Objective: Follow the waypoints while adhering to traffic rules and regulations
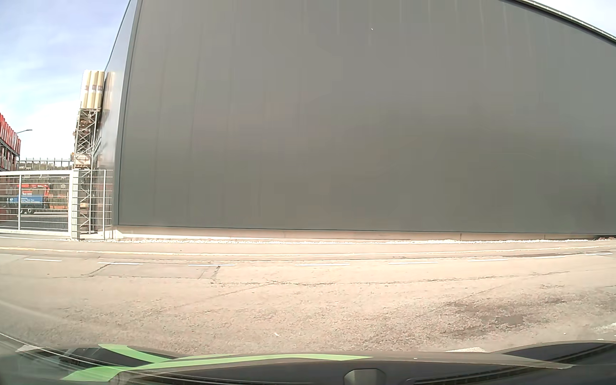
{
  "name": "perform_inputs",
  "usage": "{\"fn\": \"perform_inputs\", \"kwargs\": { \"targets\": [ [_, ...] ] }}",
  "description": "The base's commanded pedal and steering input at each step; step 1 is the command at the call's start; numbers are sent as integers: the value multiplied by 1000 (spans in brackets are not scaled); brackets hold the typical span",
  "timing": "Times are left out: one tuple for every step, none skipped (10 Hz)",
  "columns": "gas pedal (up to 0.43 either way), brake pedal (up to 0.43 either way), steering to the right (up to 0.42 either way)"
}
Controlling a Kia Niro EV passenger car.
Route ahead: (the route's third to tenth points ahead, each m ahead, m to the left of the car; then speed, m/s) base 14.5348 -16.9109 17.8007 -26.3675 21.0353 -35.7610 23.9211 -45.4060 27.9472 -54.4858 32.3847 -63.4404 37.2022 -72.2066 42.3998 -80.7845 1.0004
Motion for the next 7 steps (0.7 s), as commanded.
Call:
{"fn": "perform_inputs", "kwargs": {
  "targets": [
    [0, 0, 631],
    [8, 0, 632],
    [87, 0, 635],
    [138, 0, 637],
    [157, 0, 639],
    [177, 0, 642],
    [220, 0, 644]
  ]
}}
